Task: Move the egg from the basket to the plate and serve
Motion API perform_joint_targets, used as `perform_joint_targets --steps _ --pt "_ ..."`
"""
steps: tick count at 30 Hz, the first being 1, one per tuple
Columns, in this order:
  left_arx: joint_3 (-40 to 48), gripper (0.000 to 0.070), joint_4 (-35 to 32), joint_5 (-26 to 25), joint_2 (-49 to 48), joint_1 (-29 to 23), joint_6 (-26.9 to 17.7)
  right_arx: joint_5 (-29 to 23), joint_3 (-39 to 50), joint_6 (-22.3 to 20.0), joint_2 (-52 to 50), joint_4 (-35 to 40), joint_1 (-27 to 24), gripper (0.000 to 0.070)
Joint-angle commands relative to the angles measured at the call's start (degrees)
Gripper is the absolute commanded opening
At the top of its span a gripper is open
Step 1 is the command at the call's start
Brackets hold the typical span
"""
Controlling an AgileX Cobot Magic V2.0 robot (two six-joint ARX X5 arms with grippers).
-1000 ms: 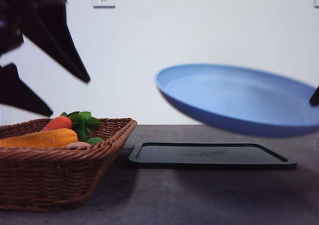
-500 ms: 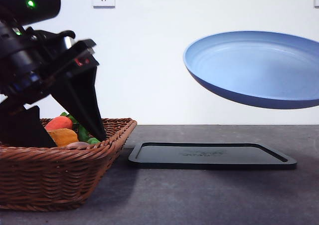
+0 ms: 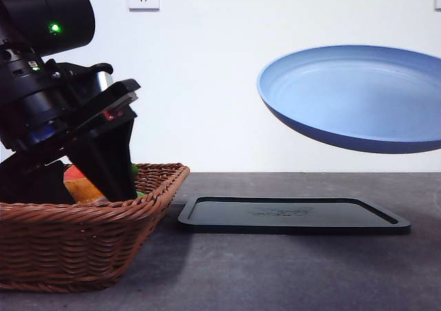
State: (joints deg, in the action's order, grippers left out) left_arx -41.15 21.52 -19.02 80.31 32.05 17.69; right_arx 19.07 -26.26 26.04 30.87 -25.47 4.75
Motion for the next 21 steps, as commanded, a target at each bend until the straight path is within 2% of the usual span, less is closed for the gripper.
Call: perform_joint_targets --steps 1,8,11,14,18,21 --pt "-0.61 0.0299 -0.07 -0.23 1.05 0.48 -0.56 -0.05 -0.85 0.98 0.07 0.81 -0.04 0.0" --pt "-0.63 0.0216 -0.06 -0.23 1.03 0.48 -0.76 -0.06 -0.85 0.98 0.07 0.78 -0.04 0.0" --pt "-1.1 0.0216 0.72 -0.23 0.91 0.32 -0.78 -0.04 -0.85 0.98 0.09 0.67 -0.02 0.0" --pt "-3.36 0.0216 4.33 -0.24 0.85 -0.14 -2.12 -0.03 -0.85 0.98 0.24 -0.41 -0.02 0.0" --pt "-8.81 0.0216 10.07 -0.27 0.72 -0.22 -4.2 0.64 -0.85 1.0 1.62 -2.78 -0.02 0.0" --pt "-14.15 0.0216 11.85 -0.91 0.68 0.1 -4.74 3.49 -0.85 0.98 4.26 -4.27 -0.02 0.0"
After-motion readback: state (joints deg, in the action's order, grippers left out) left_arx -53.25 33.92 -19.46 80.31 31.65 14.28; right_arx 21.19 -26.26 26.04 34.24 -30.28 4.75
